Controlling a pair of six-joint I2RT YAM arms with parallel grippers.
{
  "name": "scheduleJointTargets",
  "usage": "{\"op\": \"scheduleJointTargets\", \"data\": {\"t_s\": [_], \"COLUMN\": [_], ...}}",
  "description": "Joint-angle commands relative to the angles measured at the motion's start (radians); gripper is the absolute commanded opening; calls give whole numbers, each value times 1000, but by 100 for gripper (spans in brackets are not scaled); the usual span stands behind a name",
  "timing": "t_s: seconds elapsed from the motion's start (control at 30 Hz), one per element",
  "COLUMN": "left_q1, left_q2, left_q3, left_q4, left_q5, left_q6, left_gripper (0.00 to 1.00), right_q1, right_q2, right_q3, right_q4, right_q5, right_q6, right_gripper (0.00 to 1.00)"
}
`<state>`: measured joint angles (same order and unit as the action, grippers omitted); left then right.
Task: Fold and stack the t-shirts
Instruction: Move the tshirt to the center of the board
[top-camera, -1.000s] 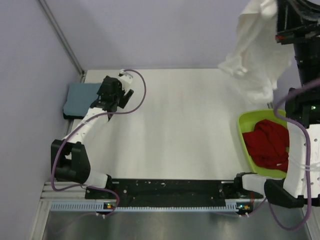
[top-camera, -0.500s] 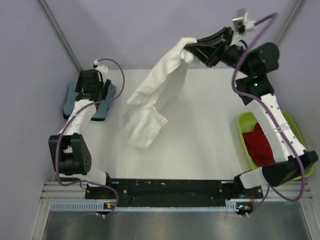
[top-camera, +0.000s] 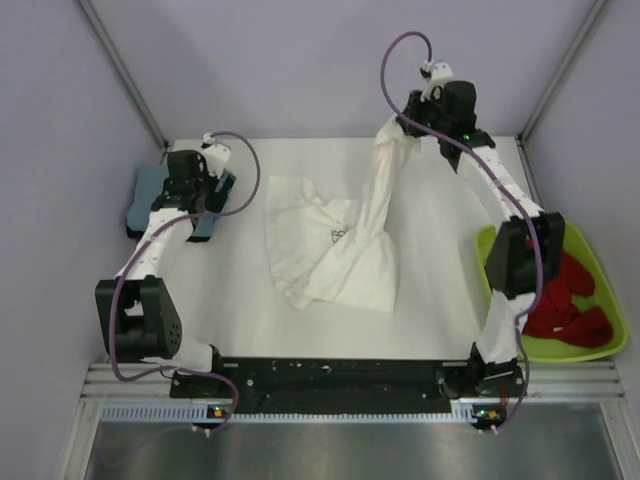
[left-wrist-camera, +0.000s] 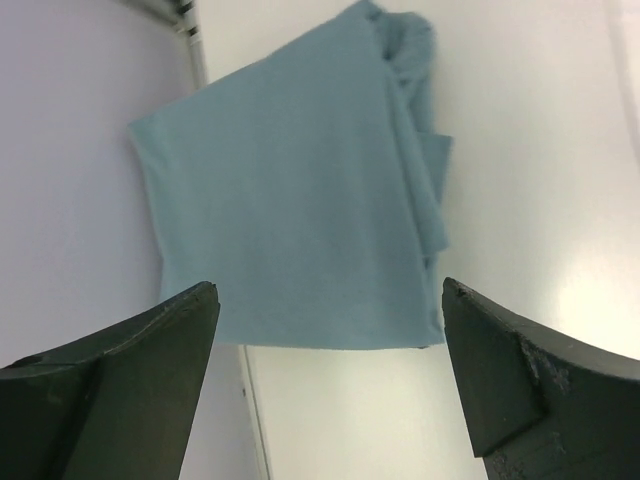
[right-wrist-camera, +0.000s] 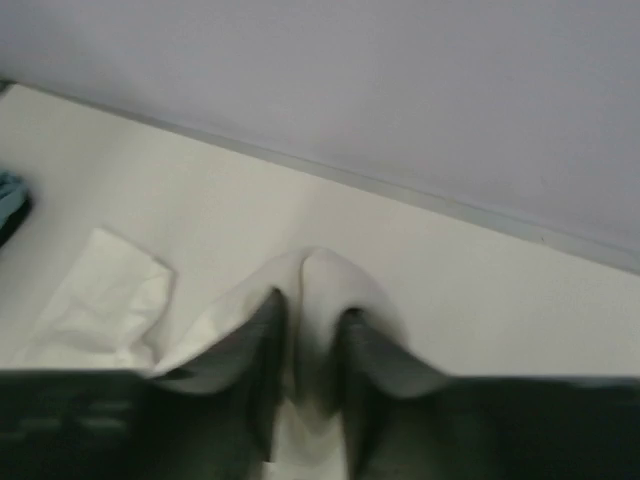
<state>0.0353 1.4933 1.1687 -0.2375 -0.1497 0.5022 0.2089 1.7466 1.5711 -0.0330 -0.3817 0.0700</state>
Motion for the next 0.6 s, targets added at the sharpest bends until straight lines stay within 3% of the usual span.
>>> {"op": "scheduleJointTargets", "data": {"t_s": [0.0, 0.07, 0.1, 0.13, 0.23, 0.4, 0.57], "left_q1": [-31, -72, -78, -81, -80, -78, -71], "left_q2": [-83, -100, -107, -111, -111, -47, 28], "left_q3": [-32, -53, -63, -69, -73, -31, 32], "left_q4": [-36, -46, -52, -60, -51, -40, -63], "left_q5": [229, 251, 262, 274, 250, 159, 87], "left_q6": [68, 90, 99, 104, 69, 35, -2], "left_gripper": [96, 96, 96, 96, 97, 97, 98], "right_q1": [-15, -54, -69, -71, -30, 199, 453], "right_q2": [340, 544, 579, 571, 415, 90, 7], "right_q3": [600, 990, 1035, 1006, 699, 127, -173], "right_q4": [-344, -564, -605, -604, -489, -268, -220], "right_q5": [506, 480, 427, 387, 264, 256, 138], "right_q6": [32, 167, 230, 270, 197, -232, -505], "right_gripper": [58, 85, 99, 99, 99, 99, 95]}}
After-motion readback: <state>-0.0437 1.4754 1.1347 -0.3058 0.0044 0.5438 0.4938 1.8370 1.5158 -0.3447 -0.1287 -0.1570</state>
